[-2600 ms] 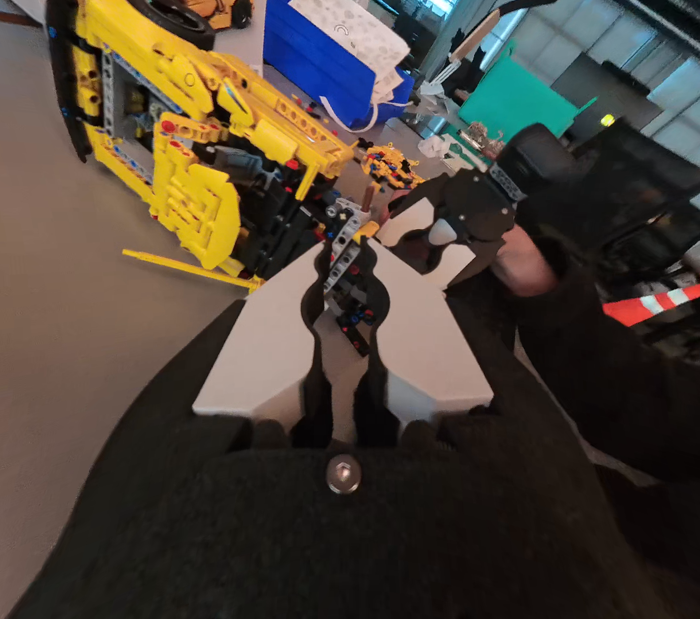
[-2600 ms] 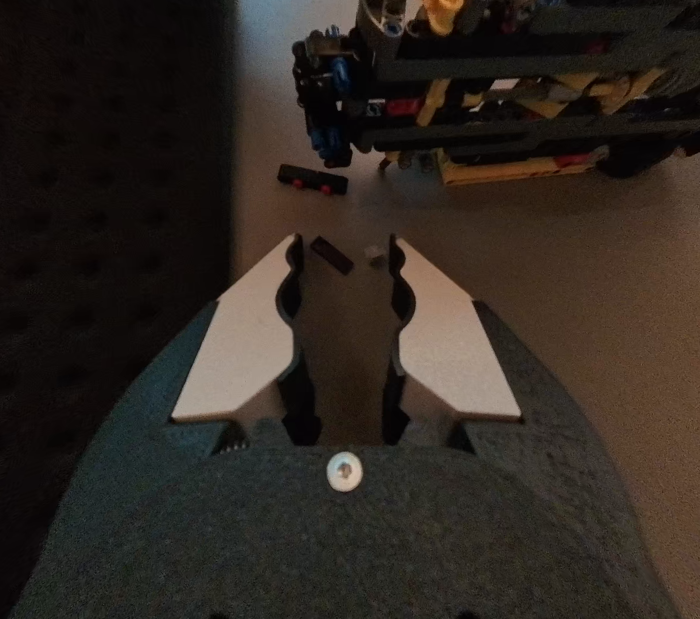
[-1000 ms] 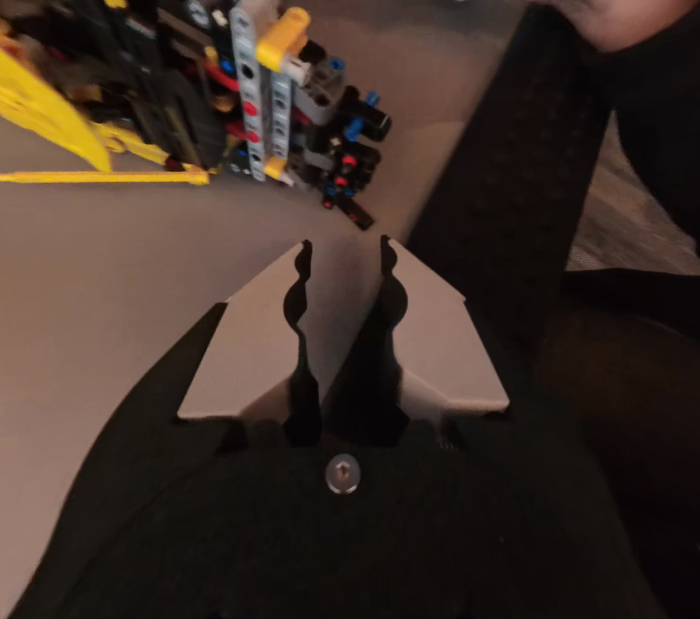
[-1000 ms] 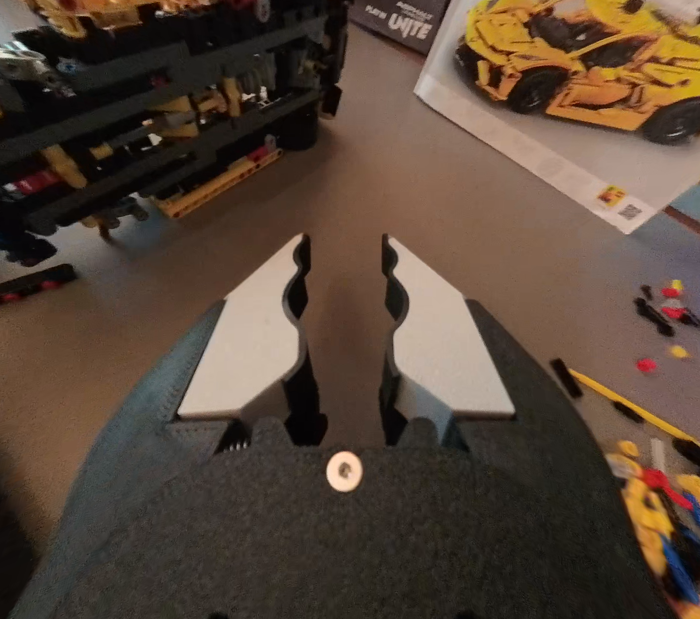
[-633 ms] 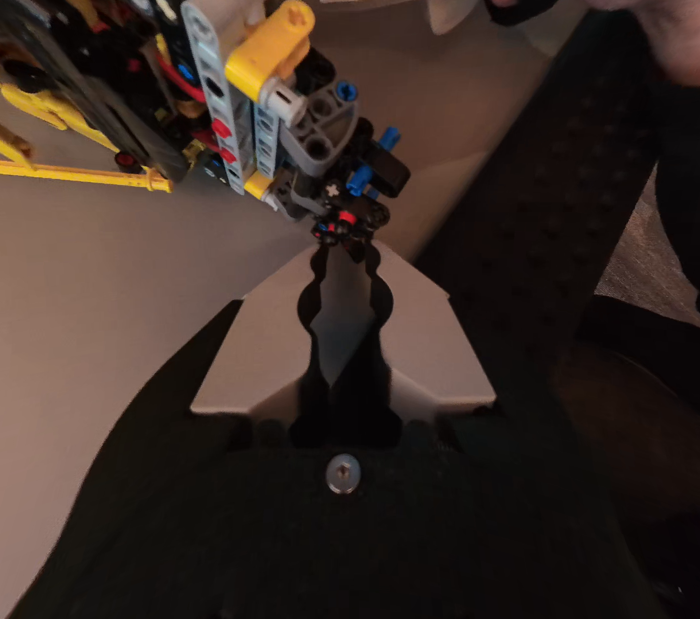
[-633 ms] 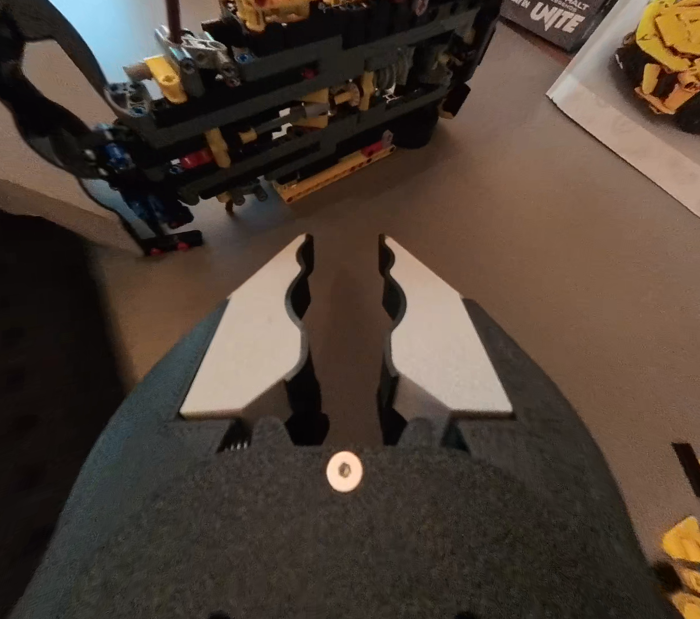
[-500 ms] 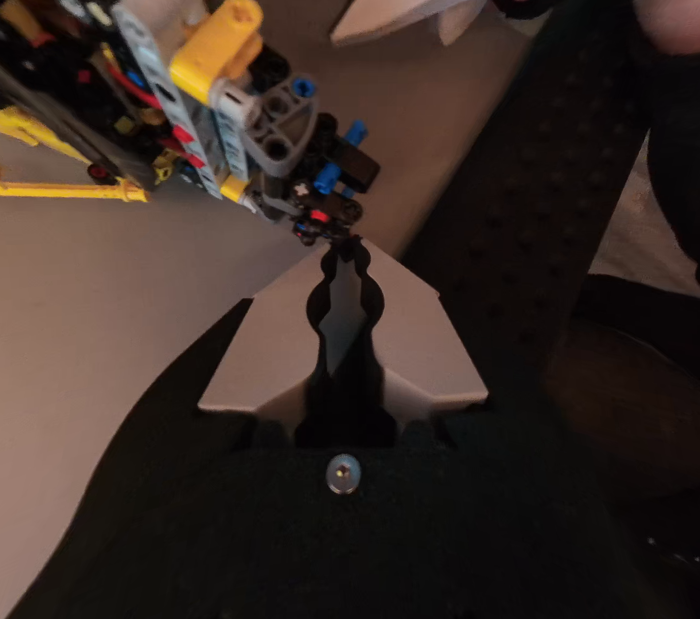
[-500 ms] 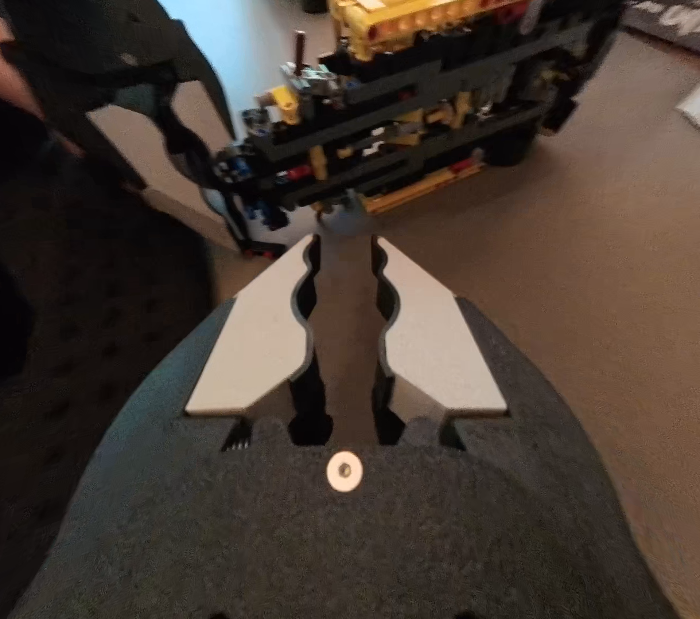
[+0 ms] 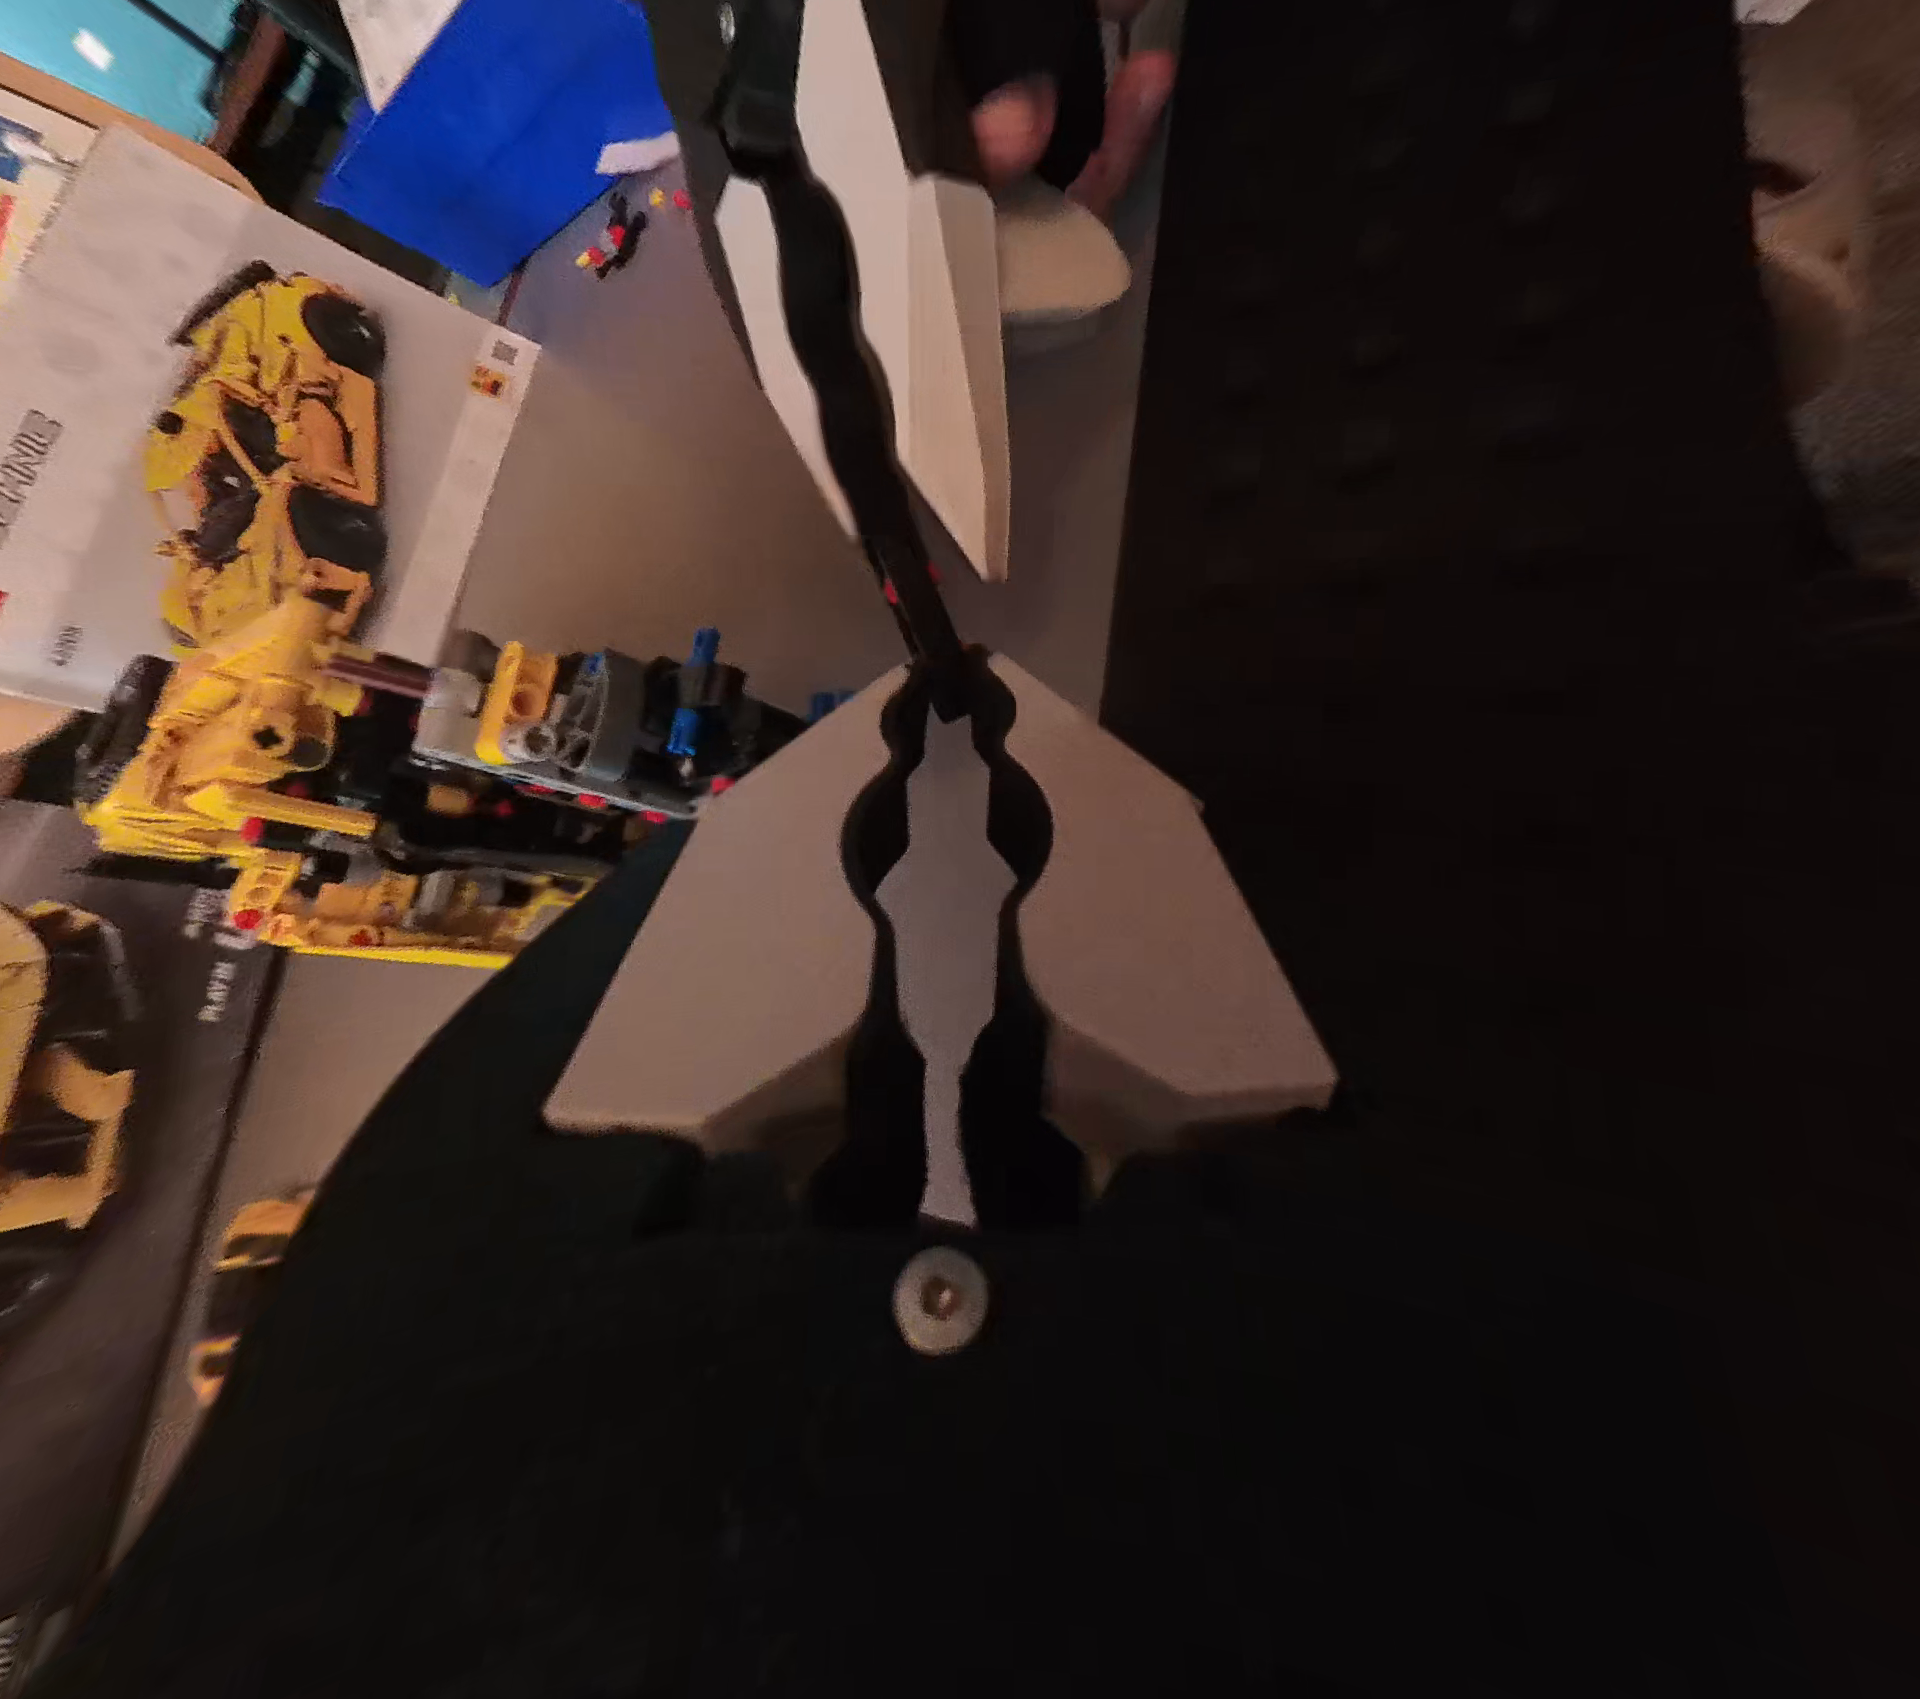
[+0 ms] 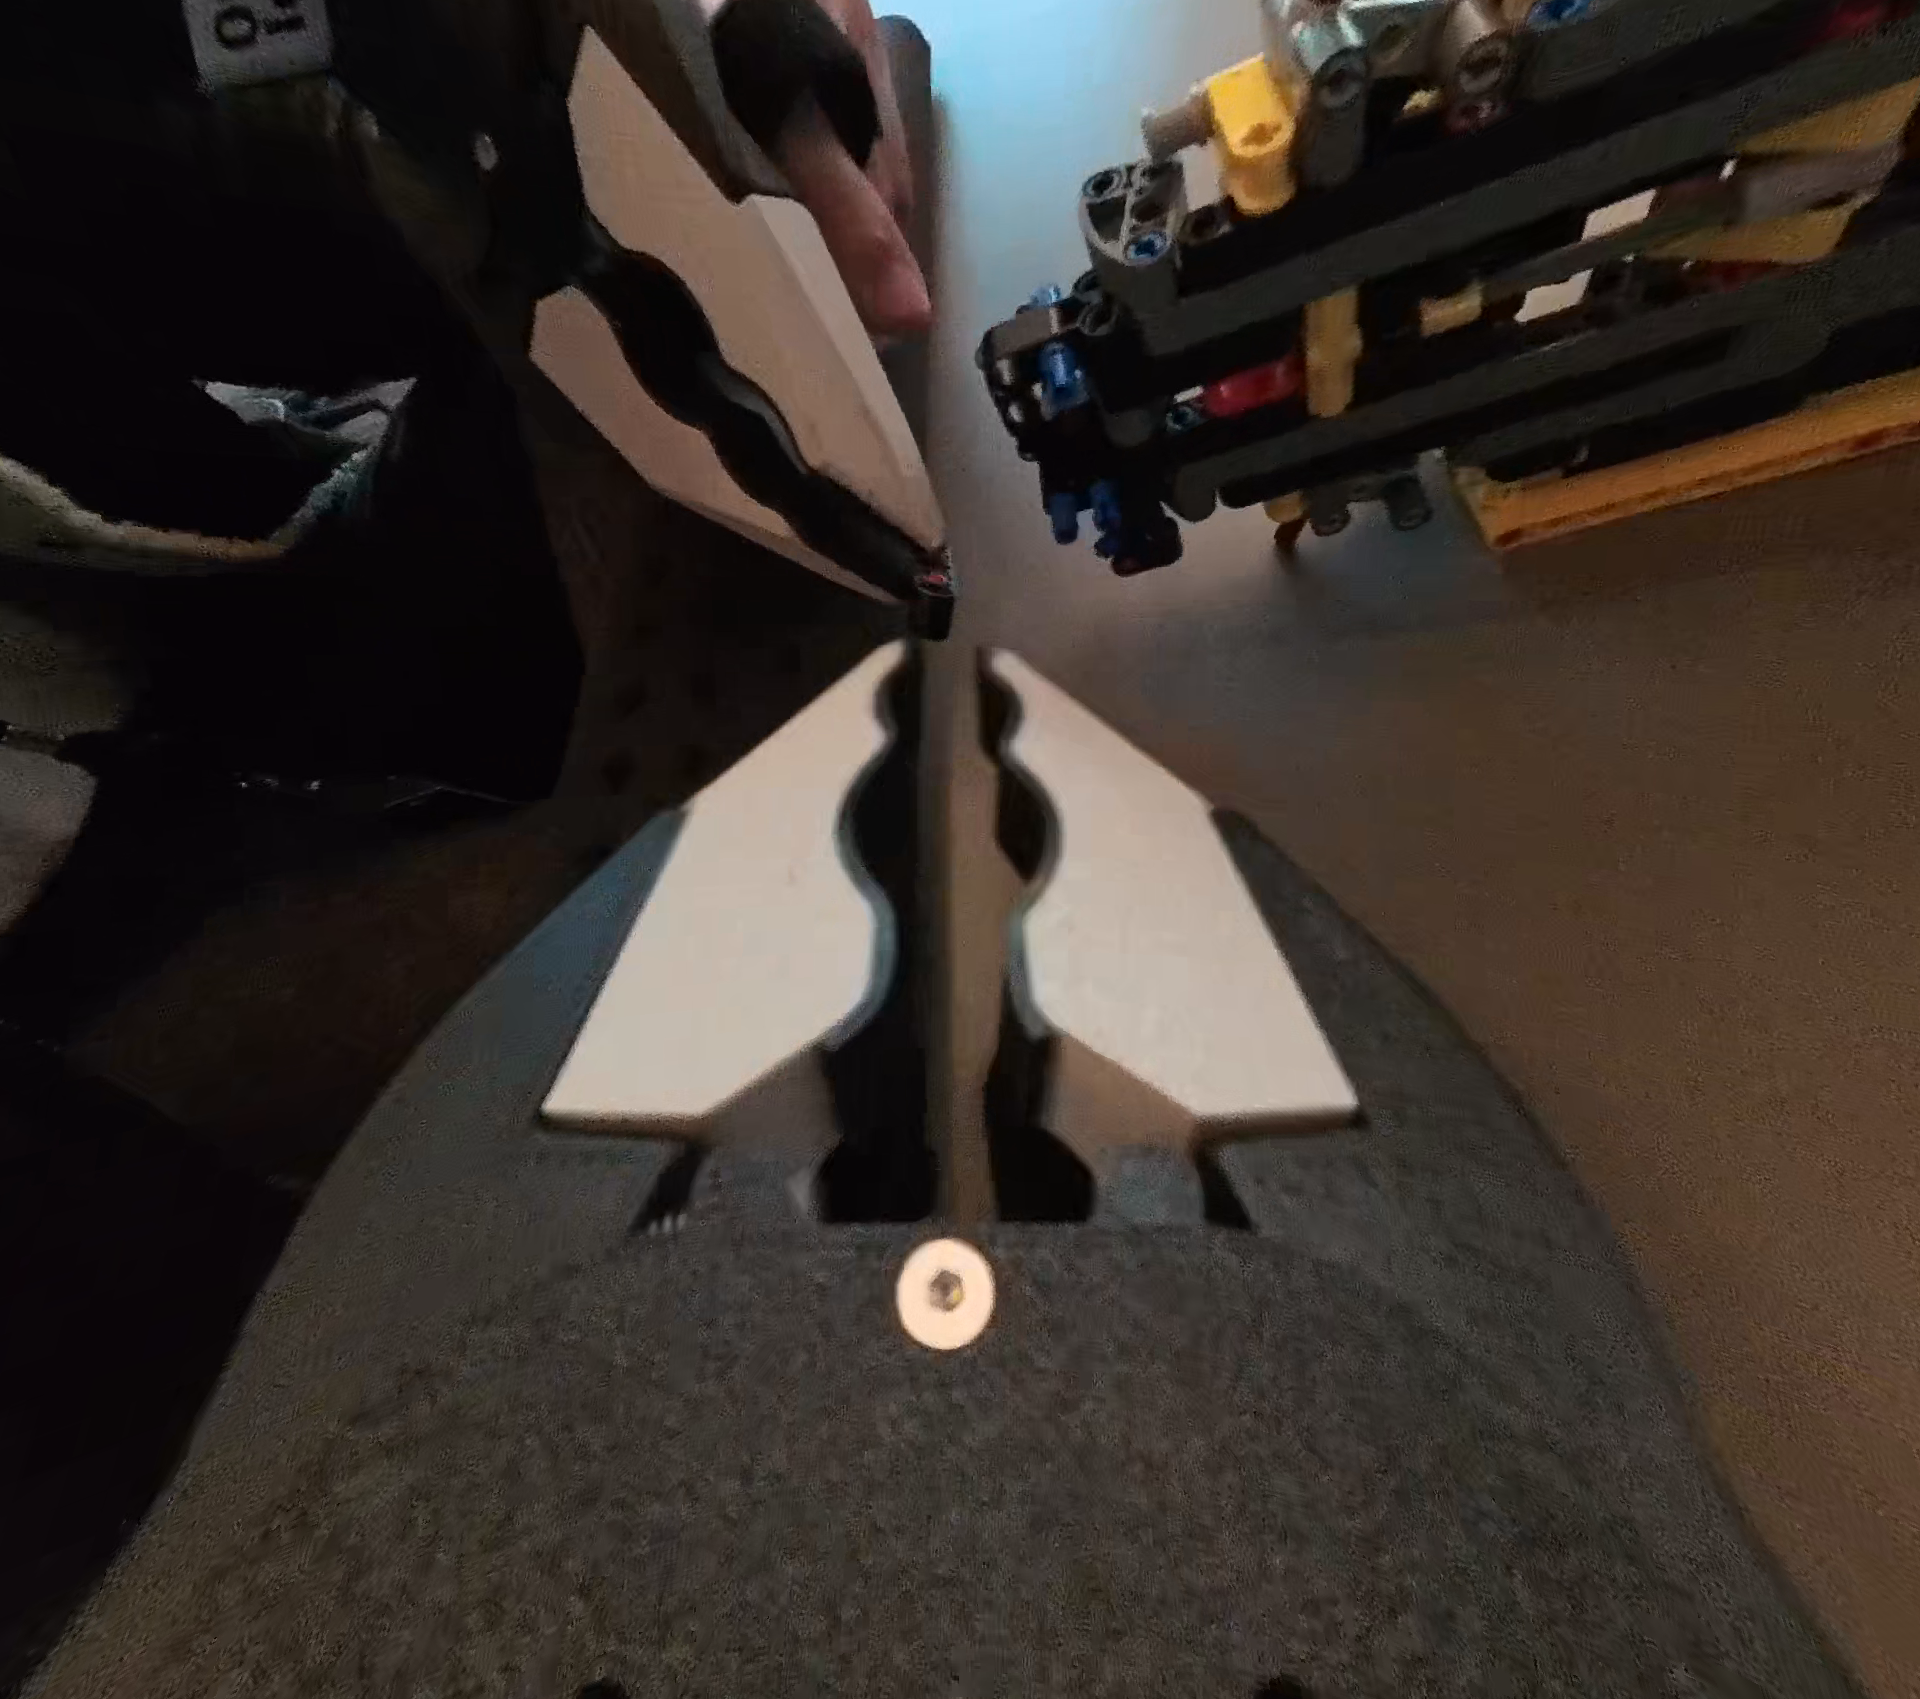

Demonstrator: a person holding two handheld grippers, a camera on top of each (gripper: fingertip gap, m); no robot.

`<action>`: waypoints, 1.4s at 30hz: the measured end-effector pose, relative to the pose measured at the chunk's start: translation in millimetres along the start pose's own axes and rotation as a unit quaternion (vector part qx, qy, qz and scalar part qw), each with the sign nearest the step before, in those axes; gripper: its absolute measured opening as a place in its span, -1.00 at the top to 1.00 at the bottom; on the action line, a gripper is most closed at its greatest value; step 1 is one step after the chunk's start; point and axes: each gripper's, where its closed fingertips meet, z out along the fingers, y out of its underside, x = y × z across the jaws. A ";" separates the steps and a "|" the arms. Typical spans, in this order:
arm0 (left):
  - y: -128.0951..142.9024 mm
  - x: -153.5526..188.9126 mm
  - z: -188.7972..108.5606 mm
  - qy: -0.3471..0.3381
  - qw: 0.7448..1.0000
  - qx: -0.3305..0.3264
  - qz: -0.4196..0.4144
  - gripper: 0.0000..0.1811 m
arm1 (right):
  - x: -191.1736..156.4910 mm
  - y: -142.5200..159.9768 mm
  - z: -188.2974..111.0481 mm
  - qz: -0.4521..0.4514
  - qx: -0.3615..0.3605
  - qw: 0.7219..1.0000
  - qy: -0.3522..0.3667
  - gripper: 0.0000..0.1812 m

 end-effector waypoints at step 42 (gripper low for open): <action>-15.6 -35.6 -7.3 -0.120 0.990 0.072 -0.034 0.93 | 3.3 -51.3 -23.7 -0.088 0.136 0.982 0.097 0.76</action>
